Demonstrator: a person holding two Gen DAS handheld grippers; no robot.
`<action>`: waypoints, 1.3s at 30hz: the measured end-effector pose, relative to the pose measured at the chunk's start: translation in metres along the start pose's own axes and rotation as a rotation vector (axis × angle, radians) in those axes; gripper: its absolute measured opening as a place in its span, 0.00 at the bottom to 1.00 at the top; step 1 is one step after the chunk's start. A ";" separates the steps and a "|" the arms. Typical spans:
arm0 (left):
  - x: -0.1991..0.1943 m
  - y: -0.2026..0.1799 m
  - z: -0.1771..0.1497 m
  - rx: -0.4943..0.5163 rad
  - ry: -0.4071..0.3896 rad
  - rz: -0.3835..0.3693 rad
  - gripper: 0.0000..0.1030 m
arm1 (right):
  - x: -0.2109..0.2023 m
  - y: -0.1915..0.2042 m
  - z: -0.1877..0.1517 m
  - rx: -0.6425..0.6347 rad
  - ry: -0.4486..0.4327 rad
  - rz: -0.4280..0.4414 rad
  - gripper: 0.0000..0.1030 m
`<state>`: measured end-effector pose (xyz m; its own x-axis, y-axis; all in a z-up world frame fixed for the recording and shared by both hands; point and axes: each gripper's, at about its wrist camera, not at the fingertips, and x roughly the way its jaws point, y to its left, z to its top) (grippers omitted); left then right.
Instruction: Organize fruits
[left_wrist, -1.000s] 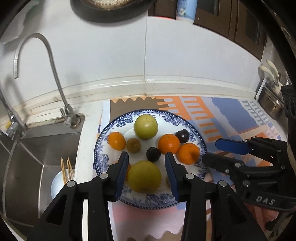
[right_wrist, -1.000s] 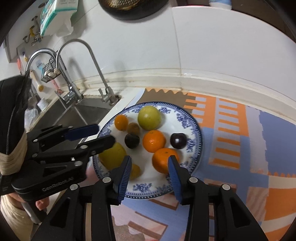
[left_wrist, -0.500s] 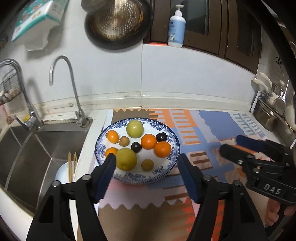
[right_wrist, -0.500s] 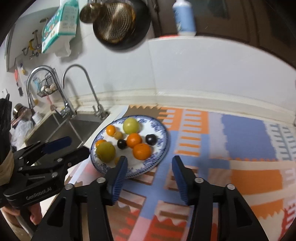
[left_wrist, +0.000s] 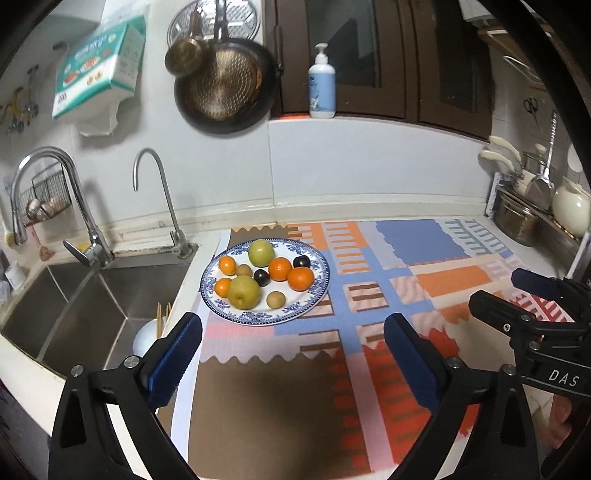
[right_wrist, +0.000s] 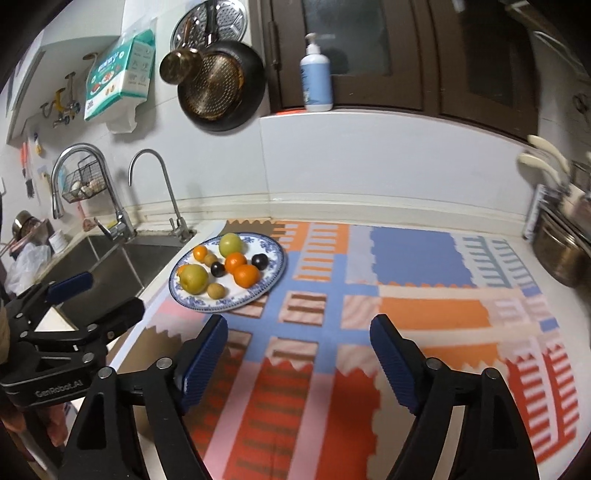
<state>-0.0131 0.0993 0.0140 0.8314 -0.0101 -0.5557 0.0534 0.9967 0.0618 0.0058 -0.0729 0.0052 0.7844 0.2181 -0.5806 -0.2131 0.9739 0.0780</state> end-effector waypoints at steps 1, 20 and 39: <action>-0.006 -0.003 -0.001 0.002 -0.006 0.000 0.99 | -0.006 -0.002 -0.003 0.004 -0.007 -0.004 0.82; -0.088 -0.028 -0.012 0.009 -0.108 0.047 1.00 | -0.098 -0.015 -0.030 0.016 -0.101 -0.044 0.88; -0.098 -0.035 -0.012 0.031 -0.138 0.054 1.00 | -0.110 -0.015 -0.032 0.012 -0.115 -0.055 0.88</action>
<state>-0.1034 0.0662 0.0566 0.9013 0.0300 -0.4321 0.0221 0.9931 0.1151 -0.0961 -0.1139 0.0420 0.8567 0.1696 -0.4871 -0.1616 0.9851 0.0587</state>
